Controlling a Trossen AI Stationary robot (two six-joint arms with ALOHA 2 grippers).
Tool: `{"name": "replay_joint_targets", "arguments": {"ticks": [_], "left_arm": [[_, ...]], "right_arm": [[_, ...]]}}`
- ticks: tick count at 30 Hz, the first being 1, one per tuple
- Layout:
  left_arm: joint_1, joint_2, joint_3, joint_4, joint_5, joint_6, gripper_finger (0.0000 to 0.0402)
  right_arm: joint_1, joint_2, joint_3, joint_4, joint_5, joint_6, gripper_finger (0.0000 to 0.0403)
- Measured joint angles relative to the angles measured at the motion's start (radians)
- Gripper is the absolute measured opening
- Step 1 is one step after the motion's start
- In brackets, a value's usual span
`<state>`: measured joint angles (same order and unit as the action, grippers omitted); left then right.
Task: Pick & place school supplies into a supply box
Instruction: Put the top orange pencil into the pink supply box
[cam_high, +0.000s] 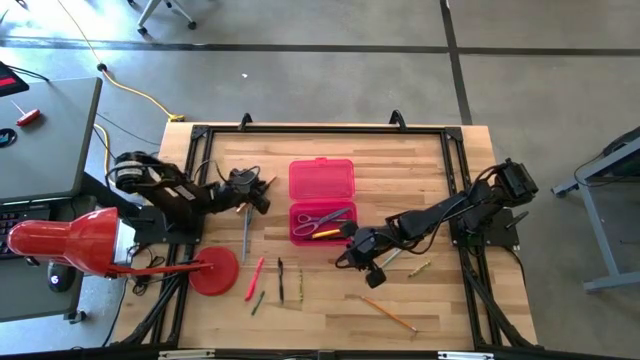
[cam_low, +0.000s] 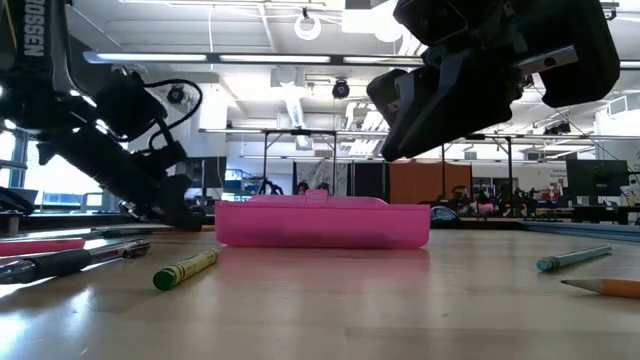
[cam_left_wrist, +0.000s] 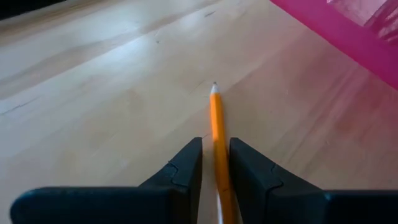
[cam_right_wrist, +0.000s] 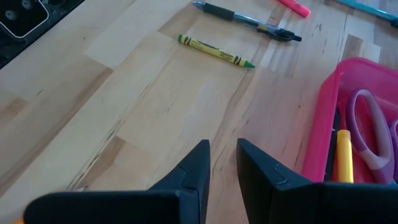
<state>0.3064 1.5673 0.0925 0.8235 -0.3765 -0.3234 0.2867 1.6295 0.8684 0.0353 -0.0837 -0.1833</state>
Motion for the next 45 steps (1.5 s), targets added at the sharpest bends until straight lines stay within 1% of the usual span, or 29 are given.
{"name": "replay_joint_targets", "arguments": {"ticks": [2,5,7,13,15,17,19,21,27,29,30,32,33,35,38,41,43,45], "left_arm": [[0.0,0.01,0.016,-0.042,0.005,0.001,0.0113],[0.0,0.033,0.027,-0.043,0.001,-0.013,0.0124],[0.001,0.041,0.028,-0.035,-0.003,-0.024,0.0146],[-0.001,0.045,0.029,-0.037,-0.027,-0.056,0.0231],[-0.001,0.046,0.029,-0.035,-0.035,-0.083,0.0244],[-0.001,0.058,0.029,-0.029,-0.05,-0.089,0.0244],[-0.001,0.083,0.03,-0.016,-0.082,-0.095,0.0231],[-0.002,0.118,0.03,0.015,-0.115,-0.108,0.0205],[-0.001,0.269,0.035,0.215,-0.164,-0.107,0.0087],[-0.001,0.326,0.052,0.28,-0.178,-0.091,0.0054],[-0.001,0.354,0.061,0.31,-0.181,-0.076,0.0043],[0.001,0.409,0.093,0.35,-0.186,-0.069,0.0036],[0.002,0.432,0.109,0.364,-0.187,-0.068,0.0039],[0.005,0.47,0.14,0.399,-0.177,-0.071,0.0065],[0.005,0.501,0.174,0.421,-0.165,-0.067,0.013],[0.005,0.504,0.202,0.401,-0.144,-0.063,0.0186],[0.004,0.504,0.219,0.377,-0.156,-0.064,0.0203],[0.012,0.504,0.229,0.364,-0.166,-0.064,0.0198]], "right_arm": [[0.0,0.0,0.0,0.0,0.0,0.0,0.0058],[0.0,0.0,0.0,0.0,0.0,0.0,0.0057],[0.0,0.0,0.0,0.0,0.0,0.0,0.0058],[0.0,0.0,0.0,0.0,0.0,-0.001,0.0057],[0.0,0.0,0.0,0.0,0.0,-0.001,0.0057],[0.0,0.0,0.0,0.0,-0.001,-0.001,0.0057],[0.0,0.0,0.0,0.0,-0.002,-0.001,0.0058],[0.0,0.0,0.0,0.0,-0.002,-0.001,0.0057],[0.0,0.0,0.0,0.0,-0.002,-0.001,0.0057],[0.0,0.0,0.0,0.0,-0.002,-0.004,0.0057],[0.0,0.0,0.0,0.0,-0.002,-0.01,0.0057],[0.0,0.0,0.0,0.0,-0.002,-0.024,0.0057],[0.0,0.0,0.0,0.0,-0.002,-0.027,0.0057],[0.0,0.0,0.0,0.0,-0.003,-0.027,0.0057],[0.0,0.0,0.0,0.0,-0.003,-0.027,0.0058],[0.0,0.0,0.0,0.0,-0.003,-0.027,0.0057],[0.0,0.0,0.0,0.0,-0.003,-0.027,0.0058],[0.0,0.0,0.0,0.0,-0.003,-0.027,0.0057]]}}
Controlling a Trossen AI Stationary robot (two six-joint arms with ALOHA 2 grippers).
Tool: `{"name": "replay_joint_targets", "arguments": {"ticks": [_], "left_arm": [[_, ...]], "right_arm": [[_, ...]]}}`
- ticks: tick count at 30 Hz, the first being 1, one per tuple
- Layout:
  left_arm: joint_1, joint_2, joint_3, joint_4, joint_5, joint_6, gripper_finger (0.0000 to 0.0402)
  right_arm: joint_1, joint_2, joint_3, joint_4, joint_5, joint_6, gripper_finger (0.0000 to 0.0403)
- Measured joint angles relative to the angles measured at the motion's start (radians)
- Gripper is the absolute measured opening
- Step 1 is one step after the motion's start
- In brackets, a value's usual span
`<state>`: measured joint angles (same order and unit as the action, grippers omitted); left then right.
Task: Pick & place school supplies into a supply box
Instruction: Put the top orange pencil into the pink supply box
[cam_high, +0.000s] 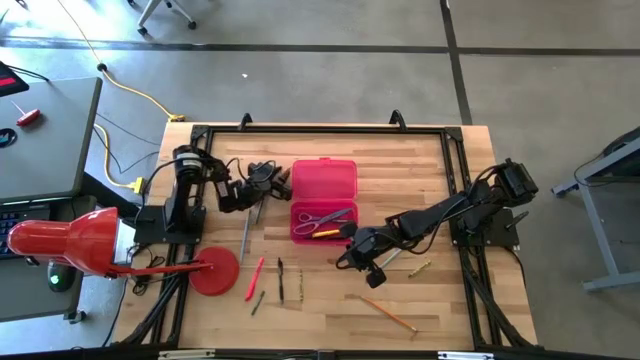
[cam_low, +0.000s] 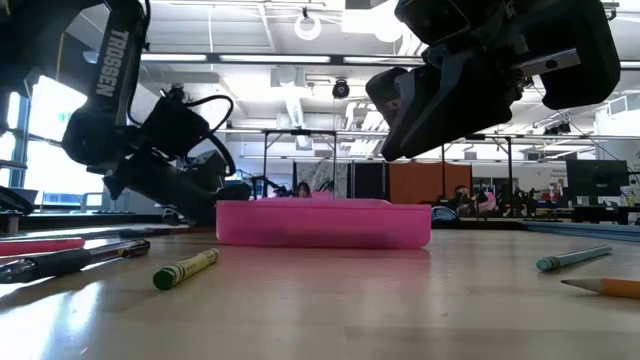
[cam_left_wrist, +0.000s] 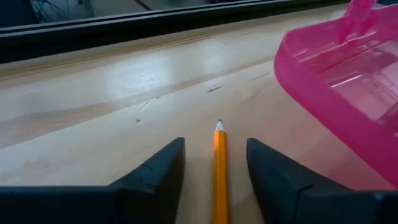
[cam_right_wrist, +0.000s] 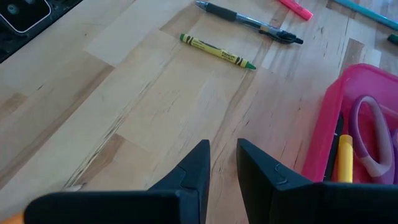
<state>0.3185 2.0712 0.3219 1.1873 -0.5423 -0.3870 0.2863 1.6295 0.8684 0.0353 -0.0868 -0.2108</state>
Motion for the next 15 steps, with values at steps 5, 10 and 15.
{"name": "replay_joint_targets", "arguments": {"ticks": [5,10,15], "left_arm": [[0.038,0.0,0.03,-0.03,0.056,-0.013,0.0107],[0.062,0.003,0.034,-0.018,0.083,-0.01,0.0028],[0.06,-0.001,0.034,-0.041,0.012,0.017,0.0037]], "right_arm": [[0.0,0.0,0.0,0.0,0.0,0.0,0.0057],[0.0,0.0,0.0,0.0,0.0,0.0,0.0057],[0.0,0.0,0.0,0.0,0.0,0.001,0.0057]]}}
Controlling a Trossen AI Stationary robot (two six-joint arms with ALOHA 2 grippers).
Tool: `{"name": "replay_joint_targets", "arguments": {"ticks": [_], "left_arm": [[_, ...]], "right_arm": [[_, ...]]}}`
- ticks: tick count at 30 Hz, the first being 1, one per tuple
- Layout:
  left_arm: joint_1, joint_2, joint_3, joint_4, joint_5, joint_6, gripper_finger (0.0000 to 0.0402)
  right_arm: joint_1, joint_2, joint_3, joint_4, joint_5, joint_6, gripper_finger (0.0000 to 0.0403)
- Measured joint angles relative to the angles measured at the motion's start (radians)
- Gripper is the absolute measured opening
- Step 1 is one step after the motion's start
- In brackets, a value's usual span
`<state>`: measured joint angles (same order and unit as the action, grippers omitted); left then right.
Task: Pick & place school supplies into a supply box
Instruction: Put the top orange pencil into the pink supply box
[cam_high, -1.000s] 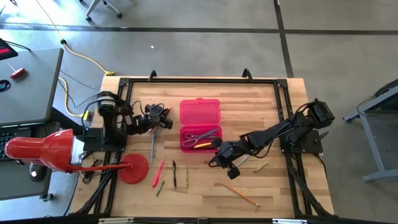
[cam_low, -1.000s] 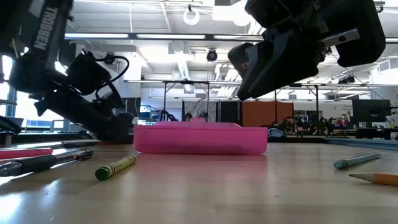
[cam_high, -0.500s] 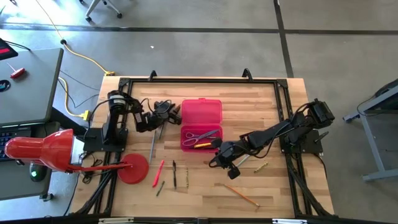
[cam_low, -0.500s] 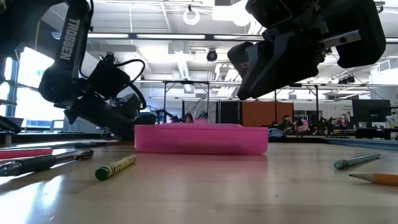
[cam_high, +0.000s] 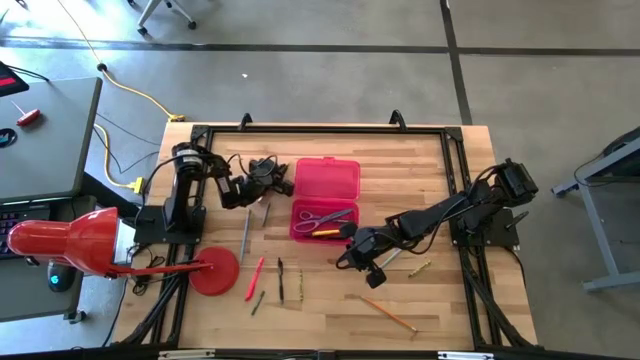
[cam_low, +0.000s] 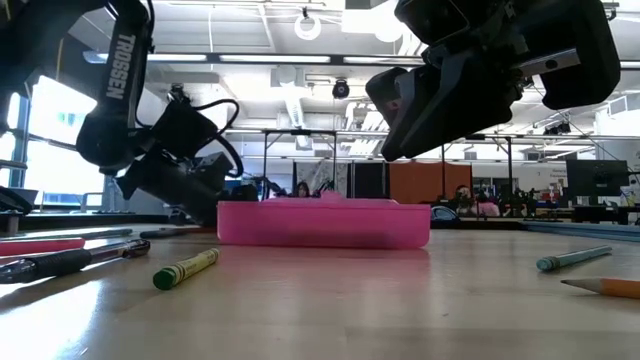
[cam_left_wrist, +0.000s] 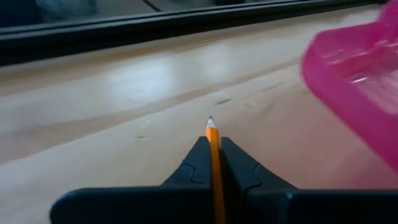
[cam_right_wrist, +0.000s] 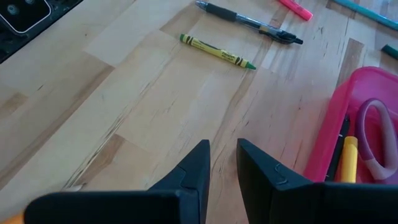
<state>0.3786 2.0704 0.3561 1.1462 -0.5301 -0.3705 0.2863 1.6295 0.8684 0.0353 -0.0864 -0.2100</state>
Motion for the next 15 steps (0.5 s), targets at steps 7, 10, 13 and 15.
{"name": "replay_joint_targets", "arguments": {"ticks": [7,10,13,15], "left_arm": [[0.002,-0.103,-0.011,-0.053,-0.025,0.116,0.0028],[0.003,-0.186,-0.014,-0.149,-0.027,0.131,0.0027],[0.002,-0.284,-0.013,-0.259,-0.029,0.132,0.0024],[0.002,-0.353,-0.011,-0.326,-0.027,0.132,0.0022]], "right_arm": [[0.0,0.0,0.0,0.0,0.0,0.003,0.0058],[0.0,0.0,0.0,0.0,0.0,0.01,0.0057],[0.0,0.0,0.0,0.0,0.0,0.011,0.0057],[0.0,0.0,0.0,0.0,0.0,0.011,0.0057]]}}
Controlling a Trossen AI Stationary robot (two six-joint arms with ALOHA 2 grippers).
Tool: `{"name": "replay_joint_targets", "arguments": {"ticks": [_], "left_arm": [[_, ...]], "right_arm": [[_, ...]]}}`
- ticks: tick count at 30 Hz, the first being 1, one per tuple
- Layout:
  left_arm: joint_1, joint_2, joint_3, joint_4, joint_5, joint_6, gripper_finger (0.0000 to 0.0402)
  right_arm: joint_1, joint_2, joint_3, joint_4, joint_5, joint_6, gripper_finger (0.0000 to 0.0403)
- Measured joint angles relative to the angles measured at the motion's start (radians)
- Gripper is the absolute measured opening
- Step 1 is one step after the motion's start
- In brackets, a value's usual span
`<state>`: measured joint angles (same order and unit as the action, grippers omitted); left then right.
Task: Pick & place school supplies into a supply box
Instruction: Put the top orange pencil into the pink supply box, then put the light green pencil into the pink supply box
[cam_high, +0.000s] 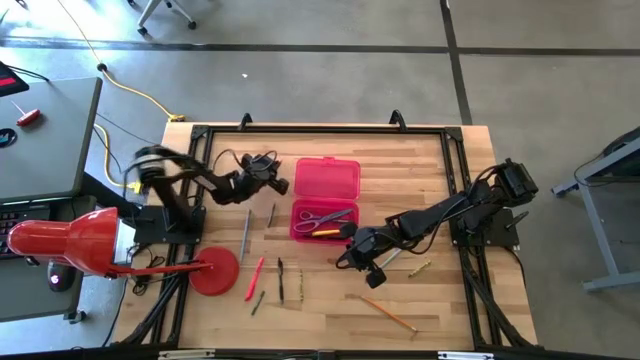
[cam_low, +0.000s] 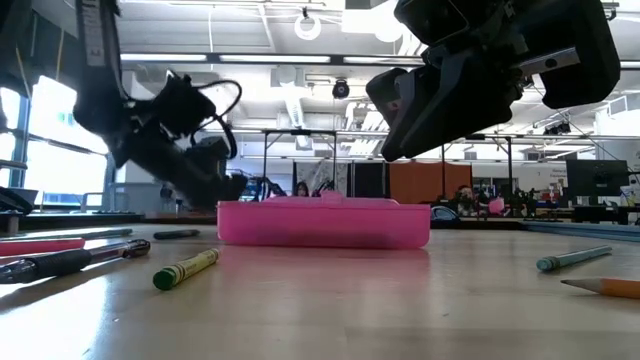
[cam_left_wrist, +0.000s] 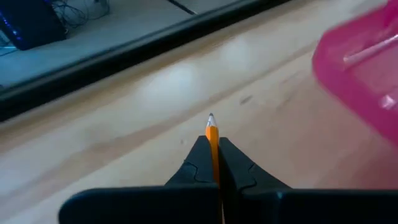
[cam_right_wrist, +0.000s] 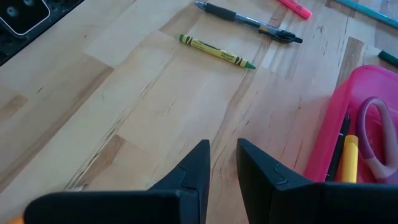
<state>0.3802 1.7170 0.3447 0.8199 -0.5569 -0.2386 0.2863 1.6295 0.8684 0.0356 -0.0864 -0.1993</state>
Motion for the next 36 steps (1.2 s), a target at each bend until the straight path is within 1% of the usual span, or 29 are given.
{"name": "replay_joint_targets", "arguments": {"ticks": [3,7,10,12,14,15,17,19,21,23,25,28,30,33,35,36], "left_arm": [[-0.009,-0.115,0.002,-0.076,0.059,-0.001,0.001],[-0.065,-0.254,0.003,-0.19,0.15,-0.003,0.0009],[-0.136,-0.323,0.003,-0.194,0.283,-0.015,0.0009],[-0.196,-0.338,0.017,-0.184,0.32,-0.024,0.0009],[-0.255,-0.338,0.047,-0.204,0.303,-0.012,0.0009],[-0.279,-0.338,0.064,-0.227,0.268,0.003,0.0009],[-0.314,-0.338,0.099,-0.288,0.171,0.046,0.0009],[-0.323,-0.338,0.128,-0.356,0.074,0.076,0.0012],[-0.321,-0.338,0.151,-0.426,-0.002,0.077,0.0033],[-0.305,-0.338,0.164,-0.487,-0.073,0.072,0.0065],[-0.27,-0.338,0.165,-0.555,-0.08,0.02,0.0098],[-0.192,-0.338,0.164,-0.71,-0.024,-0.101,0.0144],[-0.134,-0.338,0.141,-0.757,0.0,-0.127,0.0168],[-0.051,-0.322,0.084,-0.688,0.079,-0.129,0.0186],[-0.009,-0.323,0.04,-0.608,0.143,-0.129,0.0189],[0.004,-0.323,0.023,-0.562,0.156,-0.129,0.0188]], "right_arm": [[0.0,0.0,0.0,0.0,0.0,0.0,0.0057],[0.0,0.0,0.0,0.0,0.0,0.0,0.0057],[0.0,0.0,0.0,0.0,0.0,0.0,0.0057],[0.0,0.0,0.0,0.0,0.0,0.0,0.0057],[0.0,0.0,0.0,0.0,0.002,-0.001,0.0057],[0.0,0.0,0.0,0.0,0.003,0.0,0.0057],[0.0,0.0,0.0,0.0,0.003,0.0,0.0057],[0.0,0.0,0.0,0.0,0.003,0.0,0.0057],[0.0,0.0,0.0,0.0,0.003,0.0,0.0058],[0.0,0.0,0.0,0.0,0.003,0.0,0.0057],[0.0,0.0,0.0,0.0,0.003,0.0,0.0058],[0.0,0.0,0.0,0.0,-0.003,0.0,0.0057],[0.0,0.0,0.0,0.0,-0.01,0.0,0.0057],[0.0,0.0,0.0,0.0,-0.018,-0.002,0.0057],[0.0,0.0,0.0,0.0,-0.025,-0.008,0.0057],[0.0,0.0,0.0,0.0,-0.025,-0.008,0.0057]]}}
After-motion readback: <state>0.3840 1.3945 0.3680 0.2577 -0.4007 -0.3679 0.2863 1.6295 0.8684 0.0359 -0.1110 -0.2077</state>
